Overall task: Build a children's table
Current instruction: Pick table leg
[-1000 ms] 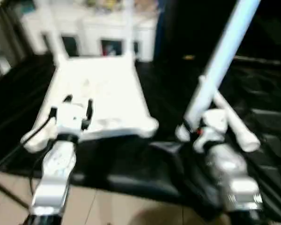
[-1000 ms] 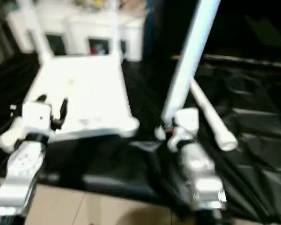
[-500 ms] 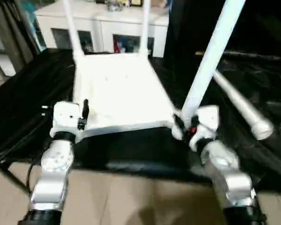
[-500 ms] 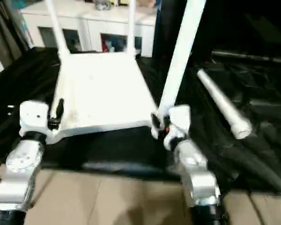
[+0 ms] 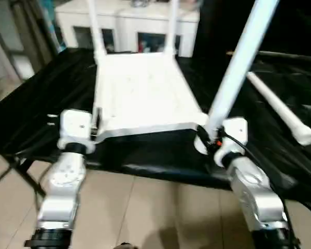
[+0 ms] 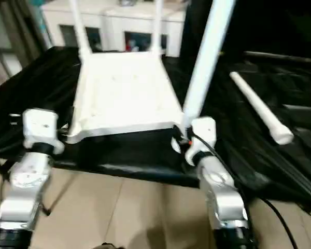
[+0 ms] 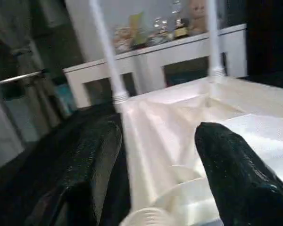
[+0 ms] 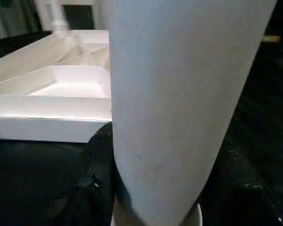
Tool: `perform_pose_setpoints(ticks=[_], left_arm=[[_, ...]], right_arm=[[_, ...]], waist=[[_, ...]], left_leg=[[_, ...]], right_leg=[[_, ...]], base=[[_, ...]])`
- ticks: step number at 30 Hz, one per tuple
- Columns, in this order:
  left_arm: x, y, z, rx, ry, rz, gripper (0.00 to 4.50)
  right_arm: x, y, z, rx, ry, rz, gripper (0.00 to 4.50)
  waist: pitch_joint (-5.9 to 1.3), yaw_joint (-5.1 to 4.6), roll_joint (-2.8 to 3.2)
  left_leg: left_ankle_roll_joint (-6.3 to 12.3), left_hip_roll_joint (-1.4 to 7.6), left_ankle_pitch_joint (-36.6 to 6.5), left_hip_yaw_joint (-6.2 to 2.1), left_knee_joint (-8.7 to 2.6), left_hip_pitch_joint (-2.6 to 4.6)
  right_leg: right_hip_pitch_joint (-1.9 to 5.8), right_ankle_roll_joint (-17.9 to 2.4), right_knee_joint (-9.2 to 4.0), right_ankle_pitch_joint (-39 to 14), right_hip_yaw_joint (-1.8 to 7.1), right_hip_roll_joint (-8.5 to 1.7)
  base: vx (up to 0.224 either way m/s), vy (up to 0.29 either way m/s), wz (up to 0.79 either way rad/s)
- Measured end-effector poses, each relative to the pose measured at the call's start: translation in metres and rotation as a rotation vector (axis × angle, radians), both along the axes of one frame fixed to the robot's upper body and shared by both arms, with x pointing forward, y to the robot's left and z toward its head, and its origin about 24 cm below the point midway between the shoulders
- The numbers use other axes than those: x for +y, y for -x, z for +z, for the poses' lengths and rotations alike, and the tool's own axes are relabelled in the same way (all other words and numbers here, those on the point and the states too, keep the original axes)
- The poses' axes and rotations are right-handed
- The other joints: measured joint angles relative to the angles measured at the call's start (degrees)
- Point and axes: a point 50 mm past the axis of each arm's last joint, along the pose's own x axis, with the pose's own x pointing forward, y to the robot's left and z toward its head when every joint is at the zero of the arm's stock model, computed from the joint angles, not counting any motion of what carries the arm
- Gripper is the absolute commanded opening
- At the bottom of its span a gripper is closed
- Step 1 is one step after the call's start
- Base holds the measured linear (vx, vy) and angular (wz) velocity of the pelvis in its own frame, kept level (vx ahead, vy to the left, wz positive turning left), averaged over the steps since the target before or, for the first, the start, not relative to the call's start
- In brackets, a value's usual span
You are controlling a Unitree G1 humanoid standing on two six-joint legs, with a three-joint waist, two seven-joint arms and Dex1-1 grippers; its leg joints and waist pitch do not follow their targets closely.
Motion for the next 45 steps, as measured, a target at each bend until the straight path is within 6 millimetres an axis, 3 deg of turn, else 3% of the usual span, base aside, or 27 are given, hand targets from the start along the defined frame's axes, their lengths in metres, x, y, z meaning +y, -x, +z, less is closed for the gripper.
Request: perform_pose_setpoints(ticks=[3,6,8,10,11,13,15,17,19,20,21,22,23,24,25,26,27,28,30,31,33,36,38,39,40,44,45], left_arm=[[0.002,0.001,-0.001,0.004,0.005,0.005,3.09],[0.002,0.000,0.001,-0.002,0.002,-0.002,3.09],[-0.003,-0.001,0.005,-0.017,0.009,-0.018,3.09],[-0.002,0.001,0.000,0.003,0.011,-0.012,3.09],[-0.002,0.002,-0.001,0.005,0.010,-0.011,3.09],[-0.003,0.000,0.004,-0.013,0.009,-0.017,3.09],[0.003,0.002,0.002,-0.004,-0.001,0.001,3.09],[0.009,0.003,0.001,0.008,-0.008,0.024,3.09],[0.010,0.003,0.001,0.010,-0.007,0.030,3.09],[0.006,0.003,0.000,0.013,0.000,0.019,3.09],[-0.006,0.002,0.000,0.008,0.016,-0.018,3.09],[-0.008,0.002,0.000,0.008,0.016,-0.024,3.09],[-0.005,0.003,0.000,0.010,0.010,-0.016,3.09],[0.000,0.004,0.000,0.008,0.005,-0.001,3.09],[0.004,0.006,0.001,0.005,-0.002,0.008,3.09],[0.010,0.008,-0.003,0.022,-0.005,0.030,3.09],[0.015,0.009,-0.006,0.041,-0.005,0.049,3.09],[0.015,0.008,-0.005,0.041,-0.005,0.048,3.09],[0.011,0.007,-0.004,0.036,-0.002,0.035,3.09],[0.011,0.007,-0.003,0.035,-0.001,0.032,3.09],[0.007,0.007,-0.004,0.035,0.009,0.023,3.09],[-0.006,0.007,-0.006,0.042,0.020,-0.023,3.09],[-0.006,0.007,-0.005,0.038,0.019,-0.025,3.09],[-0.006,0.007,-0.004,0.035,0.019,-0.025,3.09],[-0.005,0.007,-0.004,0.036,0.016,-0.024,3.09],[0.002,0.008,-0.005,0.053,0.022,-0.067,3.09],[-0.001,0.008,-0.005,0.062,0.016,-0.124,3.09]], right_arm=[[0.007,-0.002,0.003,-0.007,0.003,0.031,1.91],[0.008,-0.003,0.005,-0.017,0.006,0.038,1.91],[0.003,-0.003,0.004,-0.016,0.025,0.027,1.91],[0.001,-0.004,0.003,-0.010,0.034,0.023,1.91],[0.000,-0.004,0.003,-0.010,0.034,0.025,1.91],[-0.002,-0.004,0.004,-0.016,0.043,0.031,1.91],[0.005,-0.003,0.001,-0.008,0.058,0.065,1.91],[0.021,-0.002,0.001,-0.009,0.065,0.145,1.91],[0.026,-0.001,0.001,-0.010,0.070,0.177,1.91],[0.022,0.000,-0.001,-0.003,0.075,0.164,1.91],[0.012,0.001,-0.005,0.016,0.084,0.134,1.91],[0.006,0.000,-0.005,0.018,0.081,0.108,1.91],[0.005,-0.002,-0.003,0.009,0.074,0.092,1.91],[0.005,-0.004,0.002,-0.010,0.068,0.084,1.91],[0.006,-0.006,0.004,-0.018,0.066,0.080,1.91],[0.014,-0.006,0.004,-0.018,0.053,0.099,1.91],[0.022,-0.006,0.005,-0.023,0.049,0.130,1.91],[0.023,-0.005,0.004,-0.022,0.050,0.132,1.91],[0.019,-0.005,0.004,-0.020,0.056,0.125,1.91],[0.018,-0.005,0.004,-0.020,0.055,0.120,1.91],[0.012,-0.004,0.002,-0.015,0.063,0.104,1.91],[0.001,-0.004,0.000,-0.007,0.065,0.065,1.91],[-0.001,-0.004,0.001,-0.014,0.063,0.060,1.91],[0.000,-0.004,0.003,-0.020,0.062,0.063,1.91],[0.000,-0.004,0.003,-0.022,0.062,0.065,1.91],[0.018,-0.004,0.003,-0.027,0.041,0.122,1.91],[0.017,-0.004,0.004,-0.032,0.045,0.122,1.91]], waist=[[0.67,-0.42,0.44],[1.36,-1.39,0.67],[1.06,-1.64,-1.37],[1.28,-1.33,-1.72],[1.18,-1.44,-1.52],[0.42,-1.83,0.12],[0.16,-2.26,-0.09],[-0.09,-3.66,-0.79],[-0.56,-4.60,-1.78],[-0.52,-4.69,-1.97],[-0.37,-3.78,-2.07],[-0.40,-2.62,-2.07],[-0.24,-1.49,-2.37],[-0.77,-0.44,-0.24],[-0.81,-0.11,0.47],[-0.79,-0.25,0.37],[-0.88,-0.50,0.11],[-0.81,-0.52,0.25],[-0.64,-0.65,-0.66],[-0.57,-0.72,-1.58],[0.04,-0.72,-3.87],[0.19,-0.18,-3.36],[0.14,-0.21,-2.81],[0.18,-0.35,-1.30],[0.38,-0.35,-0.56],[0.15,-2.79,-0.92],[-0.33,-2.94,-2.00]], left_leg=[[-0.53,1.64,-0.51,2.00,-0.48,2.67],[-0.76,1.51,-0.91,2.12,-1.37,4.52],[-1.25,1.15,-1.22,2.96,-1.60,5.30],[0.10,0.29,-3.74,-0.55,5.65,4.43],[0.15,0.03,-3.78,-1.82,7.53,4.25],[-0.12,1.25,-4.38,-2.24,1.19,4.97],[-2.24,1.82,-4.47,-2.67,0.29,5.65],[-1.44,-0.98,-4.94,-6.83,-0.18,5.67],[-0.25,-4.46,-5.66,-11.03,-0.18,5.75],[3.45,-5.09,-6.04,-10.72,1.72,4.41],[9.38,-4.54,-5.42,-8.02,5.61,2.63],[8.63,-4.05,-5.32,-6.05,6.70,1.56],[7.48,-3.59,-4.63,-4.80,4.85,1.24],[5.76,-1.88,-3.32,-4.38,0.51,1.23],[0.04,-0.65,-2.40,-5.03,0.51,1.80],[0.42,-0.77,-3.39,-5.15,1.49,2.05],[0.66,-1.23,-4.12,-5.57,1.89,2.35],[0.83,-1.34,-4.46,-5.68,1.87,2.74],[0.48,-2.02,-5.01,-4.70,1.30,3.92],[0.27,-2.60,-5.25,-4.02,1.03,4.68],[0.38,-3.62,-6.38,-2.20,1.39,6.17],[2.83,-2.94,-7.84,-3.07,5.84,5.73],[1.51,-2.40,-7.09,-3.36,5.19,5.05],[1.13,-0.92,-6.86,-3.42,2.52,4.64],[-1.62,0.15,-4.99,-3.34,2.41,4.67],[-0.61,-0.64,-5.66,-3.36,1.84,5.40],[-0.36,-1.36,-5.77,-2.72,2.20,5.05]], right_leg=[[0.92,-0.02,-1.37,0.03,1.96,1.64],[2.50,-0.90,0.03,-1.45,0.39,0.56],[2.87,-0.43,1.55,-2.88,1.37,-0.46],[3.25,-0.55,1.06,-2.89,1.78,-0.37],[3.57,-0.56,0.72,-2.88,1.42,-0.34],[3.87,-1.01,-0.41,-2.49,0.44,0.86],[3.97,-2.51,-1.59,-2.20,0.28,1.64],[3.71,-3.60,-0.08,-3.28,0.32,1.43],[3.30,-1.12,0.77,-4.45,2.55,1.26],[4.51,-0.53,0.44,-4.80,2.91,1.51],[6.28,-0.46,-0.96,-5.06,2.85,1.52],[7.32,-0.42,-2.13,-5.00,2.86,1.62],[8.14,-0.45,-3.17,-4.97,2.83,2.07],[9.15,-0.55,-3.98,-5.22,1.80,3.70],[9.01,-0.31,-2.63,-5.98,1.02,4.43],[8.05,0.41,0.06,-6.49,0.34,3.91],[4.76,0.63,5.96,-6.51,0.66,3.41],[2.38,0.68,7.55,-6.49,1.02,3.40],[-2.45,2.73,6.51,-4.91,2.30,2.58],[-3.42,2.67,4.90,-3.79,2.89,1.73],[-2.87,-0.98,1.38,1.72,4.99,0.81],[-0.75,-1.92,0.29,1.19,4.86,1.75],[0.44,-1.94,-0.31,0.97,4.62,2.20],[1.32,-1.91,-0.96,0.95,3.49,2.98],[1.89,-1.84,-1.21,0.84,3.10,3.49],[0.87,-4.96,0.93,-0.70,2.46,2.23],[0.05,-3.39,0.71,0.09,3.43,1.09]], base=[[-0.029,0.021,-0.54],[-0.025,0.038,-0.74],[-0.029,-0.016,-0.37],[0.112,-0.095,-0.15],[0.096,-0.051,-0.20],[0.104,-0.023,-0.01],[0.149,0.007,0.16],[0.186,-0.016,0.20],[0.162,-0.080,0.39],[0.148,-0.053,0.63],[0.152,-0.007,0.79],[0.152,-0.007,0.79],[0.163,-0.018,0.35],[0.161,-0.024,0.00],[0.161,-0.024,0.00],[0.196,-0.012,-0.11],[0.190,0.005,-0.12],[0.190,0.005,-0.12],[0.108,0.006,-0.02],[0.090,-0.010,-0.02],[0.083,-0.104,0.00],[0.082,-0.095,-0.01],[0.078,-0.025,-0.06],[0.083,0.062,0.00],[0.083,0.062,0.00],[0.109,0.105,-0.01],[0.092,0.036,0.07]])
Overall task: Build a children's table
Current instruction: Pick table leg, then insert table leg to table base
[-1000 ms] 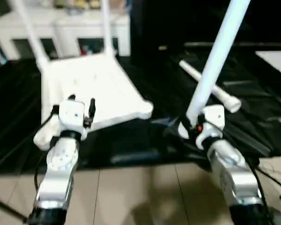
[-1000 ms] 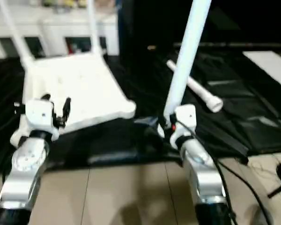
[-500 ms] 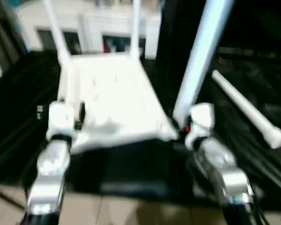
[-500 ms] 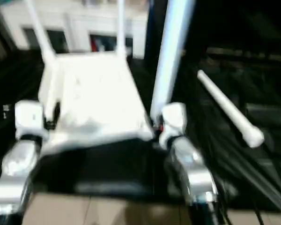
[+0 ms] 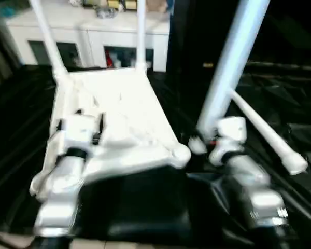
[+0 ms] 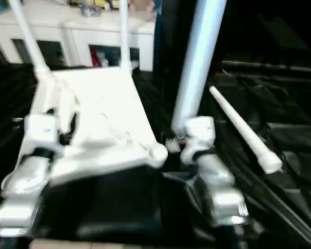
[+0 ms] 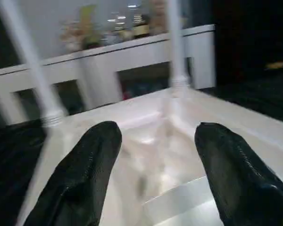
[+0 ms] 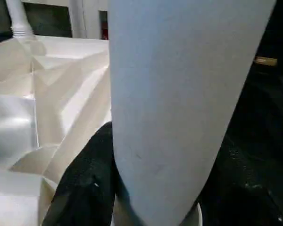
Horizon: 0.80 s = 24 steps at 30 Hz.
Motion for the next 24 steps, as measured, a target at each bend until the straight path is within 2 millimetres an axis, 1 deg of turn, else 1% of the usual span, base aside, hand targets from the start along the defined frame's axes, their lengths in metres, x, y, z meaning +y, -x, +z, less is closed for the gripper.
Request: perform_pose_setpoints(ticks=[1,2,3,4,6,8,9,10,12,13,14,16,19,22,24], left_arm=[[-0.005,-0.001,0.000,0.005,-0.003,-0.052,3.09],[-0.011,-0.001,0.000,0.011,-0.004,-0.095,3.09],[-0.021,-0.001,-0.003,0.026,0.002,-0.179,3.09],[-0.029,-0.001,-0.007,0.056,0.004,-0.275,3.09],[-0.039,-0.002,-0.012,0.128,-0.022,-0.472,3.09],[-0.045,-0.005,-0.010,0.163,-0.042,-0.585,3.09],[-0.048,-0.007,-0.009,0.182,-0.055,-0.642,3.09],[-0.052,-0.009,-0.008,0.207,-0.073,-0.697,3.09],[-0.055,-0.011,-0.011,0.270,-0.105,-0.778,3.09],[-0.055,-0.011,-0.013,0.289,-0.108,-0.794,3.09],[-0.056,-0.011,-0.015,0.303,-0.106,-0.803,3.09],[-0.062,-0.014,-0.020,0.363,-0.124,-0.868,3.09],[-0.065,-0.021,-0.021,0.421,-0.166,-0.916,3.09],[-0.058,-0.026,-0.023,0.494,-0.234,-0.909,3.09],[-0.056,-0.026,-0.025,0.526,-0.252,-0.906,2.79]], right_arm=[[-0.003,-0.001,0.001,-0.006,0.005,-0.003,1.91],[-0.006,-0.001,0.002,-0.008,0.008,-0.010,1.91],[-0.011,-0.001,0.003,-0.009,0.006,-0.016,1.91],[-0.014,-0.002,0.003,-0.005,-0.016,-0.008,1.91],[-0.013,-0.006,0.010,-0.003,-0.081,0.036,1.91],[-0.011,-0.010,0.018,-0.027,-0.098,0.082,1.91],[-0.011,-0.012,0.022,-0.040,-0.098,0.109,1.91],[-0.013,-0.013,0.025,-0.049,-0.091,0.132,1.91],[-0.017,-0.012,0.027,-0.045,-0.074,0.164,1.91],[-0.018,-0.012,0.026,-0.040,-0.069,0.171,1.91],[-0.019,-0.012,0.025,-0.036,-0.068,0.172,1.91],[-0.023,-0.011,0.024,-0.022,-0.051,0.195,1.91],[-0.029,-0.009,0.023,-0.004,-0.026,0.222,1.91],[-0.034,-0.006,0.020,0.014,-0.005,0.230,1.91],[-0.037,-0.004,0.017,0.024,0.000,0.225,1.91]], waist=[[-0.22,0.10,-0.29],[-0.29,0.39,-0.41],[-0.25,0.78,-0.48],[-0.22,1.09,-0.53],[-0.14,1.33,-0.42],[-0.03,1.30,-0.26],[0.03,1.26,-0.20],[0.16,1.34,-0.08],[0.65,1.42,0.10],[0.84,1.39,0.18],[0.89,1.30,0.20],[0.96,1.43,0.33],[0.99,1.44,0.46],[1.05,1.39,0.82],[1.04,1.22,0.84]], left_leg=[[-0.06,-0.37,0.00,0.12,0.57,-0.81],[-0.25,-0.44,0.11,0.09,0.66,-1.52],[-0.54,-0.51,0.38,0.04,0.30,-2.23],[-0.75,-0.46,0.52,0.05,0.16,-2.43],[-1.08,-0.20,0.74,0.05,0.06,-2.39],[-0.94,0.38,0.86,0.33,0.01,-2.33],[-0.73,0.54,1.03,0.54,-0.09,-2.20],[-0.85,0.82,1.17,0.90,-0.14,-1.91],[-1.24,1.58,1.51,2.14,-0.64,-0.96],[-1.28,1.96,1.55,2.79,-0.85,-0.61],[-1.31,2.14,1.57,3.23,-1.12,-0.39],[-1.53,2.31,2.40,3.49,-1.58,-0.39],[-1.55,2.39,2.51,3.67,-1.73,-0.42],[-1.54,2.44,2.52,3.72,-1.91,-0.50],[-1.35,2.48,2.64,3.75,-2.04,-0.71]], right_leg=[[-0.23,3.80,-0.17,0.19,0.46,-0.64],[-0.83,3.85,0.19,0.17,0.58,-0.61],[-1.35,3.84,0.18,0.27,0.81,-0.51],[-1.59,3.77,0.13,0.39,0.80,-0.46],[-1.81,3.49,-0.06,0.64,0.63,-0.33],[-1.53,2.68,-0.44,0.72,0.18,-0.27],[-1.38,2.52,-0.48,0.79,0.08,-0.31],[-1.09,2.42,-0.56,0.85,-0.01,-0.36],[-0.29,2.26,-0.75,0.95,-0.06,-0.52],[-0.03,2.16,-0.92,1.01,-0.02,-0.54],[0.12,2.13,-1.08,1.04,0.02,-0.61],[0.06,2.04,-1.34,1.32,-0.04,-0.60],[-0.04,2.06,-1.34,1.52,0.00,-0.60],[-0.19,2.06,-1.38,1.52,-0.03,-0.57],[-0.45,2.05,-1.38,1.50,-0.06,-0.53]], base=[[0.092,0.036,0.07],[0.071,0.006,0.07],[0.000,0.000,0.00],[0.000,0.000,0.00],[0.000,0.000,0.00],[0.000,0.000,0.00],[-0.062,-0.019,0.08],[-0.062,-0.019,0.08],[-0.068,-0.014,0.08],[-0.067,-0.016,0.08],[-0.057,-0.015,0.04],[0.000,0.000,0.00],[0.000,0.000,0.00],[0.000,0.000,0.00],[0.000,0.000,0.00]])
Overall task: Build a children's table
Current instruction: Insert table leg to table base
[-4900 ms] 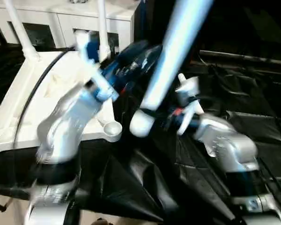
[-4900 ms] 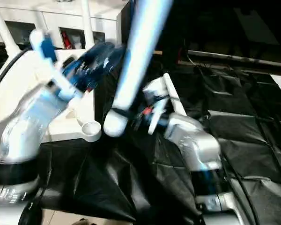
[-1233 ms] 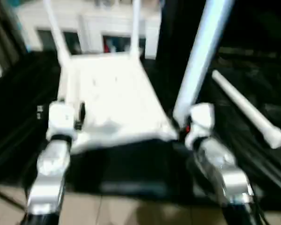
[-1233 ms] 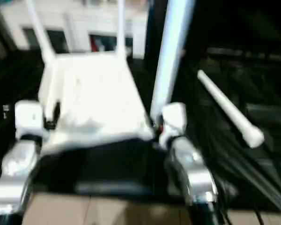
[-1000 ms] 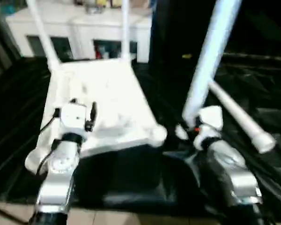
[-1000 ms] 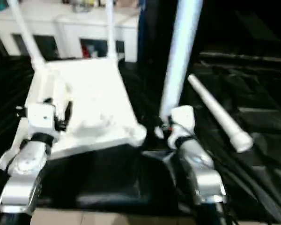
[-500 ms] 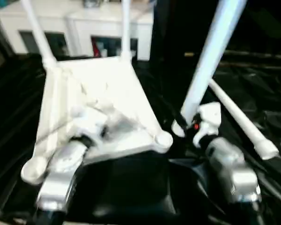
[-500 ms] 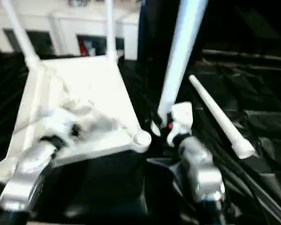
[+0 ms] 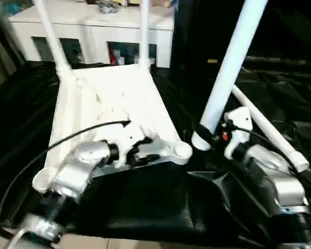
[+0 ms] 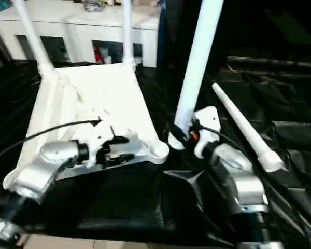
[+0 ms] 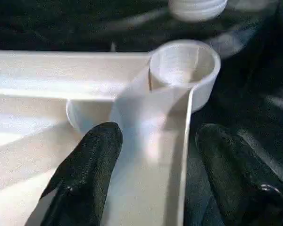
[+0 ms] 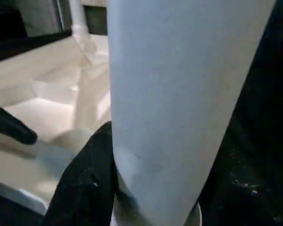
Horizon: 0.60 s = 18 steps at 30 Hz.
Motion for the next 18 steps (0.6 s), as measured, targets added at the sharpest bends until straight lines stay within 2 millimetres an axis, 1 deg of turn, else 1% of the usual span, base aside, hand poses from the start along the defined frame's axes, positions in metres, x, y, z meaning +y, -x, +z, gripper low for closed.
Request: perform_pose_setpoints(ticks=[1,3,4,6,8,10,13,14,15,16,17,18], left_arm=[[0.000,0.000,-0.001,0.007,-0.003,-0.002,2.79],[0.002,0.000,-0.001,0.015,-0.009,0.000,2.57],[0.003,0.000,-0.001,0.018,-0.014,0.003,2.57],[0.007,0.001,-0.002,0.030,-0.025,-0.003,2.29],[0.010,0.002,-0.002,0.046,-0.039,-0.009,2.24],[0.011,0.004,-0.003,0.063,-0.051,-0.020,1.93],[0.010,0.006,-0.005,0.086,-0.054,-0.030,1.82],[0.010,0.007,-0.005,0.095,-0.055,-0.032,1.56],[0.011,0.008,-0.007,0.103,-0.055,-0.033,1.56],[0.011,0.009,-0.008,0.112,-0.057,-0.033,1.40],[0.012,0.010,-0.009,0.121,-0.059,-0.035,1.40],[0.013,0.011,-0.010,0.127,-0.061,-0.033,1.27]], right_arm=[[-0.001,0.001,-0.001,0.005,0.001,-0.002,1.91],[-0.001,0.002,-0.003,0.010,0.002,-0.002,1.91],[-0.001,0.002,-0.003,0.010,0.002,-0.002,1.91],[-0.001,0.002,-0.003,0.010,0.002,-0.001,1.91],[-0.001,0.002,-0.003,0.010,0.003,0.000,1.91],[-0.001,0.002,-0.003,0.010,0.005,0.003,1.91],[0.001,0.002,-0.003,0.013,0.008,0.011,1.91],[0.001,0.002,-0.004,0.013,0.008,0.015,1.91],[0.001,0.002,-0.004,0.013,0.008,0.016,1.91],[0.001,0.002,-0.004,0.013,0.008,0.016,1.91],[0.001,0.002,-0.004,0.013,0.009,0.016,1.91],[0.001,0.002,-0.004,0.013,0.009,0.016,1.91]], waist=[[0.00,0.00,0.00],[0.00,0.01,0.00],[0.00,0.07,0.00],[0.00,0.23,-0.01],[0.00,0.32,-0.01],[0.00,0.40,-0.02],[0.00,0.53,-0.02],[0.00,0.58,-0.02],[0.00,0.63,-0.02],[0.00,0.66,-0.02],[0.00,0.68,-0.02],[0.00,0.69,-0.02]], left_leg=[[0.20,0.02,0.13,0.00,-0.03,-0.12],[0.25,0.04,0.24,0.00,-0.07,-0.52],[0.34,0.05,0.31,0.00,-0.06,-0.65],[0.35,0.07,0.31,0.01,-0.06,-0.65],[0.35,0.06,0.31,0.01,-0.06,-0.65],[0.33,0.06,0.31,0.04,-0.05,-0.64],[0.32,0.07,0.32,0.06,-0.04,-0.63],[0.32,0.07,0.32,0.06,-0.04,-0.63],[0.32,0.07,0.32,0.07,-0.04,-0.63],[0.32,0.07,0.32,0.07,-0.05,-0.63],[0.32,0.07,0.32,0.07,-0.05,-0.64],[0.32,0.07,0.32,0.07,-0.05,-0.64]], right_leg=[[-0.13,-0.01,0.00,-0.01,-0.04,0.01],[-0.52,-0.01,0.03,0.00,-0.09,0.01],[-0.62,-0.02,0.05,0.00,-0.14,0.01],[-0.62,-0.02,0.03,0.00,-0.17,0.01],[-0.62,-0.03,0.03,0.00,-0.15,0.00],[-0.60,-0.05,0.03,0.02,-0.14,-0.01],[-0.59,-0.06,0.03,0.03,-0.14,-0.02],[-0.59,-0.06,0.03,0.03,-0.14,-0.02],[-0.59,-0.06,0.03,0.03,-0.14,-0.02],[-0.59,-0.06,0.03,0.03,-0.14,-0.02],[-0.59,-0.06,0.03,0.03,-0.14,-0.02],[-0.59,-0.06,0.03,0.03,-0.14,-0.02]], base=[[0.000,0.000,0.00],[0.000,0.000,0.00],[0.000,0.000,0.00],[0.000,0.000,0.00],[0.000,0.000,0.00],[0.000,0.000,0.00],[0.000,0.000,0.00],[0.000,0.000,0.00],[0.000,0.000,0.00],[0.000,0.000,0.00],[0.000,0.000,0.00],[0.000,0.000,0.00]])
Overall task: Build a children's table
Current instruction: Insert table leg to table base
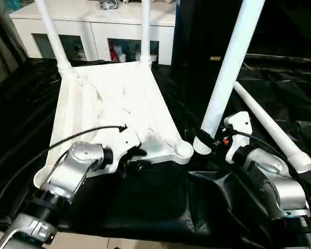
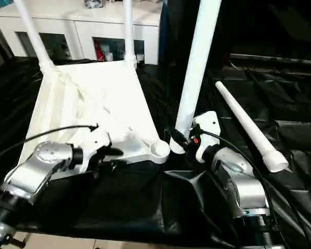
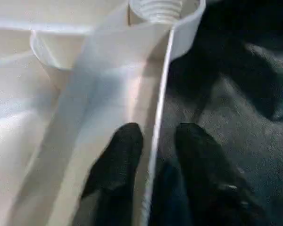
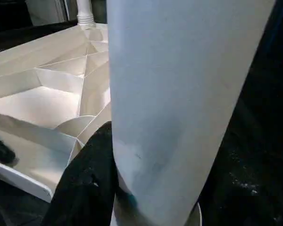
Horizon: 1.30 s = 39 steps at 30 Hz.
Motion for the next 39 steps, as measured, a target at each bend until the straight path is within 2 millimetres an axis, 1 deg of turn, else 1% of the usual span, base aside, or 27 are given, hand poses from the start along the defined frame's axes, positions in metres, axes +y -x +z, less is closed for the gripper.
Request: perform_pose_setpoints(ticks=[2,4,7,10,11,12,17,21,24,26,27,29,31,33,36,39], left_arm=[[0.000,0.000,0.000,0.002,0.000,0.000,0.98],[0.000,0.000,0.001,-0.001,-0.001,0.003,0.89],[0.000,0.000,0.001,-0.001,-0.001,0.004,0.53],[-0.001,0.000,0.001,-0.003,0.003,0.002,0.43],[-0.002,0.000,0.001,-0.003,0.008,-0.002,0.33],[-0.004,0.000,0.001,-0.003,0.014,-0.003,0.13],[-0.007,0.001,0.000,0.002,0.024,-0.022,0.04],[-0.004,0.001,0.002,0.004,0.009,-0.019,0.04],[0.002,0.007,0.003,0.007,-0.001,0.003,0.04],[0.003,0.010,0.003,0.004,-0.004,0.004,0.04],[0.005,0.014,0.004,-0.001,-0.006,0.006,0.01],[0.003,0.017,0.003,0.001,0.002,0.002,0.00],[0.001,0.019,0.003,0.003,0.011,-0.002,0.00],[-0.002,0.018,0.003,-0.001,0.020,0.005,0.00],[-0.006,0.016,0.003,-0.007,0.025,0.008,0.00],[-0.006,0.014,0.003,-0.011,0.023,0.016,0.00]], right_arm=[[0.000,0.000,0.000,0.000,0.000,0.000,1.91],[0.000,0.000,0.000,0.000,0.000,0.000,1.91],[0.000,0.000,0.000,0.000,0.001,0.000,1.91],[0.000,0.000,0.000,0.000,0.001,0.001,1.91],[0.000,0.000,0.000,0.000,0.001,0.002,1.91],[0.000,0.000,0.000,0.001,0.001,0.003,1.91],[0.003,0.001,-0.001,0.004,0.005,0.017,1.91],[0.005,0.001,-0.001,0.005,0.007,0.034,1.91],[0.015,0.001,-0.001,0.007,-0.013,0.069,1.91],[0.022,0.001,-0.002,0.009,-0.026,0.091,1.91],[0.030,-0.001,0.000,0.012,-0.046,0.112,1.91],[0.040,-0.004,0.006,0.003,-0.087,0.155,1.91],[0.052,-0.007,0.013,-0.002,-0.106,0.222,1.91],[0.060,-0.010,0.013,0.014,-0.094,0.270,1.91],[0.060,-0.015,0.004,0.062,-0.039,0.281,1.91],[0.054,-0.018,0.006,0.062,0.002,0.280,1.91]], waist=[[0.00,0.00,0.00],[0.00,0.02,0.00],[0.00,0.02,0.00],[0.00,0.02,0.00],[0.00,0.02,-0.01],[0.01,0.02,-0.02],[0.03,-0.76,-0.05],[0.04,-0.89,-0.02],[0.05,-1.26,0.00],[0.08,-1.18,-0.07],[0.12,-1.32,-0.12],[0.15,-1.24,-0.22],[0.23,-0.94,-0.49],[0.24,-0.73,-0.79],[0.33,-0.62,-1.12],[0.35,-0.53,-1.27]], left_leg=[[0.00,0.00,0.00,0.00,0.00,0.00],[0.00,0.00,0.00,0.01,0.00,0.00],[0.00,0.00,0.00,0.01,-0.01,-0.01],[0.01,0.00,0.00,0.02,-0.03,-0.01],[0.02,0.00,-0.01,0.02,-0.03,-0.03],[0.02,0.00,-0.01,0.03,-0.03,-0.03],[0.02,0.01,-0.01,0.05,-0.09,-0.02],[0.00,0.06,0.00,0.05,-0.14,0.02],[-0.01,0.14,0.00,0.09,-0.15,0.01],[-0.02,0.17,0.01,0.10,-0.16,0.02],[-0.02,0.19,0.01,0.14,-0.17,0.01],[-0.02,0.20,0.01,0.16,-0.17,0.02],[-0.02,0.23,0.02,0.20,-0.17,0.02],[-0.04,0.24,0.03,0.29,-0.16,0.02],[-0.04,0.25,0.04,0.53,-0.16,0.02],[-0.04,0.25,0.05,0.57,-0.16,0.05]], right_leg=[[0.00,0.00,0.00,0.00,0.00,0.00],[0.00,0.00,0.00,0.00,0.01,0.00],[0.00,0.00,-0.02,0.00,0.01,0.00],[0.00,0.00,-0.06,0.00,0.00,0.00],[0.00,0.00,-0.07,0.00,0.01,0.00],[0.00,0.00,-0.08,0.00,0.01,0.00],[-0.03,0.00,-0.08,0.00,0.01,0.00],[-0.03,0.00,-0.07,0.00,0.00,0.04],[-0.03,0.00,-0.07,0.00,0.01,0.11],[-0.05,-0.01,-0.07,-0.01,0.00,0.12],[-0.07,-0.01,-0.07,-0.01,0.02,0.14],[-0.08,-0.01,-0.07,-0.01,0.01,0.13],[-0.09,-0.02,-0.07,-0.01,-0.01,0.13],[-0.08,-0.02,-0.07,-0.01,0.01,0.10],[-0.08,-0.02,-0.06,-0.01,0.04,-0.03],[-0.08,-0.02,-0.05,-0.01,0.07,-0.04]], base=[[0.000,0.000,0.00],[0.000,0.000,0.00],[0.000,0.000,0.00],[0.000,0.000,0.00],[0.000,0.000,0.00],[0.000,0.000,0.00],[0.000,0.000,0.00],[0.000,0.000,0.00],[0.000,0.000,0.00],[0.000,0.000,0.00],[0.000,0.000,0.00],[0.000,0.000,0.00],[0.000,0.000,0.00],[0.000,0.000,0.00],[0.000,0.000,0.00],[0.000,0.000,0.00]])
